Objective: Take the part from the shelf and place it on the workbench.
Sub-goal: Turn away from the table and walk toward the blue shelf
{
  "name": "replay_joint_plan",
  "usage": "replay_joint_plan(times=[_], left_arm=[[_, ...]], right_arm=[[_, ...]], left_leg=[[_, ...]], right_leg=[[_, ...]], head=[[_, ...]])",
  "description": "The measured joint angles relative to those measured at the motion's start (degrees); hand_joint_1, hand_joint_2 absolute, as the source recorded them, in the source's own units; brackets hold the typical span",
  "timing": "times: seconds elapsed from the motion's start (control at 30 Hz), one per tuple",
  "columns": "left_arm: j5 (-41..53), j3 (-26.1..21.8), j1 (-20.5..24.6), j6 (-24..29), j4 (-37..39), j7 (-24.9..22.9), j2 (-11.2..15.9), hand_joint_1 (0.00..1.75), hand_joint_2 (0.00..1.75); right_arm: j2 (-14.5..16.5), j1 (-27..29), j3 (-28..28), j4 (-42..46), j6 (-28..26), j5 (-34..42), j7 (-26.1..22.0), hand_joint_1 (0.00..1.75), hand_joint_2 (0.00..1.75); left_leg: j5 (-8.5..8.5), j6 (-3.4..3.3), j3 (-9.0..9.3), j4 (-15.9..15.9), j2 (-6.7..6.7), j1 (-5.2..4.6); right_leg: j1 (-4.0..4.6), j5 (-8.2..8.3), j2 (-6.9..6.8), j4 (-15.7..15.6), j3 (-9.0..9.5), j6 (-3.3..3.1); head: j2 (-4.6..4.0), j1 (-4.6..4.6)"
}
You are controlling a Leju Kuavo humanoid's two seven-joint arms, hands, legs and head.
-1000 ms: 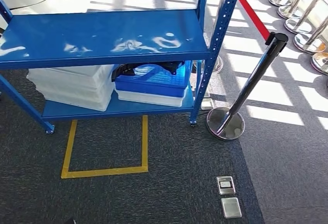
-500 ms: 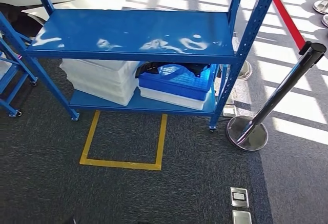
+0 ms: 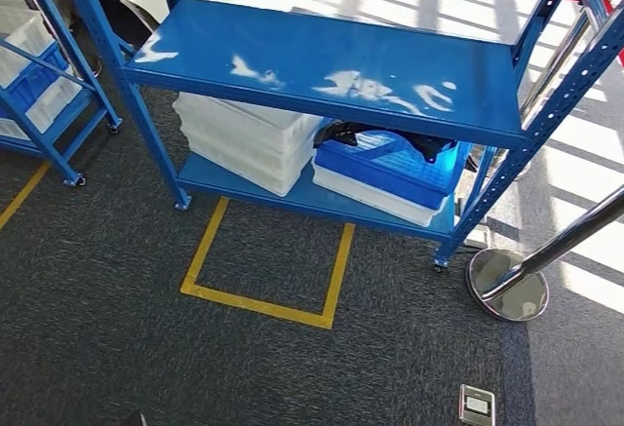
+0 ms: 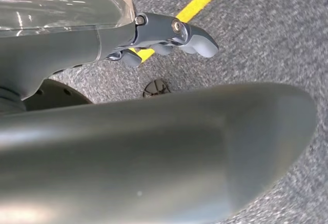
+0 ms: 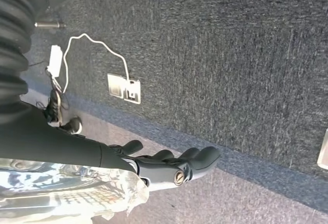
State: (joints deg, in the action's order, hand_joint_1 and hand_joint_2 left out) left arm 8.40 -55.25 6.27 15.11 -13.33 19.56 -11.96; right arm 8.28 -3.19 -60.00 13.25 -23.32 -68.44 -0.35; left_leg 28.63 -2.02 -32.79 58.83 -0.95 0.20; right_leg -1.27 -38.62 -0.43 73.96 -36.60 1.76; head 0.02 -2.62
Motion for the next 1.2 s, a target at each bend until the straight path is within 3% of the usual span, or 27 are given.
replay_joint_plan(times=[0.03, 0.07, 0.13, 0.2, 0.27, 0.3, 0.37, 0.43, 0.5, 0.53, 0.57, 0.63, 0.67, 0.73, 0.8, 0.87, 0.93, 1.0, 1.03, 1.07, 1.13, 1.2], left_arm=[[0.0, 0.0, 0.0, -0.1, 0.0, 0.0, 0.0, 0.0, 0.0], [0.0, -0.1, 0.0, -0.1, 0.0, 0.0, 0.0, 0.0, 0.0], [0.0, -0.1, 0.1, -0.3, 0.0, 0.0, -0.1, 0.0, 0.0], [0.0, -0.2, 0.2, -0.5, 0.0, 0.0, -0.2, 0.0, 0.0], [0.0, -0.2, 0.1, -0.6, 0.0, 0.0, -0.1, 0.0, 0.0], [0.0, -0.3, 0.1, -0.7, 0.0, 0.0, -0.1, 0.0, 0.0], [0.0, -0.3, 0.2, -0.8, 0.0, 0.1, 0.0, 0.0, 0.0], [0.0, -0.3, 0.2, -1.0, 0.0, 0.1, 0.0, 0.0, 0.0], [0.0, -0.3, 0.1, -1.1, 0.0, 0.1, 0.1, 0.0, 0.0], [0.0, -0.3, 0.1, -1.1, 0.0, 0.1, 0.1, 0.0, 0.0], [0.0, -0.3, 0.1, -1.1, 0.0, 0.1, 0.1, 0.0, 0.0], [0.0, -0.3, 0.1, -1.1, 0.0, 0.1, 0.1, 0.0, 0.0], [0.0, -0.3, 0.1, -1.1, 0.0, 0.1, 0.1, 0.0, 0.0], [0.0, -0.3, 0.1, -1.2, 0.0, 0.1, 0.1, 0.0, 0.0], [0.0, -0.3, -0.1, -1.6, 0.0, 0.3, 0.1, 0.0, 0.0], [0.0, -0.3, -0.2, -2.4, 0.0, 0.7, 0.1, 0.0, 0.0], [0.0, -0.4, -0.1, -3.5, 0.0, 1.1, 0.1, 0.0, 0.0], [0.0, -0.4, -0.2, -4.5, 0.0, 1.4, 0.1, 0.0, 0.0], [0.0, -0.4, -0.2, -4.9, 0.0, 1.6, 0.1, 0.0, 0.0], [0.0, -0.4, -0.2, -5.2, 0.0, 1.7, 0.1, 0.0, 0.0], [0.0, -0.4, -0.2, -5.5, 0.0, 1.9, 0.1, 0.0, 0.0], [0.0, -0.5, -0.2, -5.6, 0.0, 1.9, 0.0, 0.0, 0.0]], right_arm=[[0.0, 0.1, 0.0, 0.0, 0.0, 0.0, 0.0, 0.0, 1.75], [0.0, 0.1, 0.0, 0.0, 0.0, -0.1, 0.0, 0.0, 1.75], [-0.1, 0.3, 0.0, 0.0, 0.0, -0.2, 0.0, 0.0, 1.75], [-0.2, 0.3, 0.0, 0.0, 0.0, -0.2, 0.0, 0.0, 1.75], [-0.2, 0.1, 0.0, 0.0, 0.1, -0.3, 0.0, 0.0, 1.75], [-0.2, 0.0, 0.0, 0.0, 0.1, -0.3, 0.0, 0.0, 1.75], [-0.1, 0.1, 0.0, 0.0, 0.2, -0.3, 0.0, 0.0, 1.75], [-0.1, 0.2, 0.0, 0.0, 0.3, -0.3, 0.0, 0.0, 1.75], [-0.1, 0.3, 0.0, 0.0, 0.4, -0.3, 0.0, 0.0, 1.75], [-0.1, 0.3, 0.0, 0.0, 0.4, -0.3, 0.0, 0.0, 1.75], [-0.1, 0.2, 0.0, 0.0, 0.4, -0.3, 0.0, 0.0, 1.75], [-0.1, 0.2, 0.0, 0.0, 0.5, -0.3, 0.0, 0.0, 1.75], [-0.1, 0.2, 0.0, 0.0, 0.5, -0.3, 0.0, 0.0, 1.75], [-0.1, 0.2, 0.0, 0.0, 0.5, -0.3, 0.0, 0.0, 1.75], [-0.1, -0.1, 0.0, 0.0, 0.5, -0.3, 0.0, 0.0, 1.75], [-0.1, -0.2, 0.1, 0.0, 0.4, -0.3, 0.0, 0.0, 1.75], [-0.1, -0.2, 0.1, 0.0, 0.4, -0.4, 0.0, 0.0, 1.75], [-0.1, -0.1, 0.1, 0.0, 0.4, -0.4, 0.1, 0.0, 0.87], [-0.1, 0.0, 0.1, 0.0, 0.4, -0.4, 0.1, 0.0, 0.44], [-0.1, 0.0, 0.1, 0.0, 0.4, -0.4, 0.2, 0.0, 0.0], [-0.1, 0.2, 0.1, 0.0, 0.3, -0.5, 0.2, 0.0, 0.0], [-0.1, 0.2, 0.1, 0.0, 0.2, -0.4, 0.1, 0.0, 0.0]], left_leg=[[0.0, -0.01, 0.09, 0.0, -0.73, -0.11], [0.0, -0.01, 0.22, 0.0, -1.46, -0.19], [0.01, 0.06, 0.27, 0.1, -2.79, -0.3], [-0.11, 0.42, -0.15, 0.2, -3.91, -0.17], [-0.39, 1.09, -0.51, 0.0, -4.99, 0.02], [-0.17, 1.41, -0.64, 0.2, -4.78, -0.01], [1.97, 1.96, -2.04, 3.3, -2.84, -0.14], [5.59, 2.5, -5.4, 10.4, -0.64, 0.1], [6.95, 2.98, -7.86, 15.5, 0.01, 0.48], [6.01, 3.16, -7.58, 15.0, 0.24, 0.65], [4.18, 3.28, -6.19, 12.2, 0.63, 0.81], [0.64, 3.36, -2.14, 4.3, 2.73, 0.77], [-0.18, 3.13, -0.81, 1.7, 3.72, 0.62], [-0.09, 2.39, -0.22, 0.2, 4.27, 0.17], [-0.15, 1.52, -0.26, 0.1, 3.36, 0.15], [-0.29, 0.74, -0.17, -0.1, 2.68, 0.28], [-0.3, 0.21, -0.18, -0.1, 2.07, 0.23], [-0.22, -0.04, -0.1, -0.1, 1.4, -0.03], [-0.17, -0.11, -0.01, -0.1, 1.06, -0.16], [-0.11, -0.14, 0.15, -0.1, 0.73, -0.28], [0.06, -0.07, 0.45, -0.1, 0.25, -0.49], [0.17, 0.23, 0.37, 0.0, 0.03, -0.61]], right_leg=[[0.1, 1.37, 0.14, -0.9, 0.18, -0.23], [0.22, 3.57, 0.58, -3.9, 1.28, -0.57], [0.36, 7.6, 3.1, -11.3, 4.08, -1.42], [0.46, 8.75, 5.07, -15.2, 5.46, -1.85], [0.46, 8.65, 4.52, -15.9, 5.74, -1.97], [0.33, 8.81, 3.87, -16.3, 5.93, -2.16], [0.03, 9.06, 2.37, -16.9, 6.3, -2.56], [0.08, 9.03, 0.82, -17.0, 6.41, -2.72], [0.09, 8.88, -0.65, -17.0, 6.48, -2.69], [0.04, 8.76, -1.3, -17.0, 6.6, -2.57], [-0.04, 8.59, -1.89, -17.0, 6.83, -2.38], [0.01, 8.11, -2.88, -16.9, 7.39, -1.77], [0.15, 7.88, -3.29, -16.8, 7.58, -1.41], [0.37, 7.63, -4.17, -16.8, 7.87, -0.76], [0.16, 7.26, -4.7, -16.8, 8.29, -0.18], [-0.07, 5.22, -3.08, -14.4, 7.48, 0.2], [-0.06, 1.45, -0.79, -7.1, 4.13, 0.21], [0.05, -0.37, -0.09, -0.6, 0.76, 0.06], [0.12, 0.44, -0.02, -0.2, 0.27, -0.09], [0.21, 2.39, 0.04, -2.3, 0.84, -0.35], [0.54, 6.93, 0.5, -9.7, 3.55, -1.16], [0.86, 8.72, 0.94, -14.8, 5.45, -1.67]], head=[[0.0, -0.01], [0.0, -0.01], [0.0, -0.03], [0.0, -0.03], [0.0, -0.01], [0.0, -0.04], [0.0, -0.17], [0.0, -0.26], [0.0, -0.25], [0.0, -0.26], [0.0, -0.26], [0.0, -0.28], [0.0, -0.25], [0.0, -0.17], [0.0, -0.14], [0.0, -0.07], [0.0, 0.08], [0.0, 0.12], [0.0, 0.12], [0.0, 0.11], [0.0, 0.1], [0.0, 0.06]])
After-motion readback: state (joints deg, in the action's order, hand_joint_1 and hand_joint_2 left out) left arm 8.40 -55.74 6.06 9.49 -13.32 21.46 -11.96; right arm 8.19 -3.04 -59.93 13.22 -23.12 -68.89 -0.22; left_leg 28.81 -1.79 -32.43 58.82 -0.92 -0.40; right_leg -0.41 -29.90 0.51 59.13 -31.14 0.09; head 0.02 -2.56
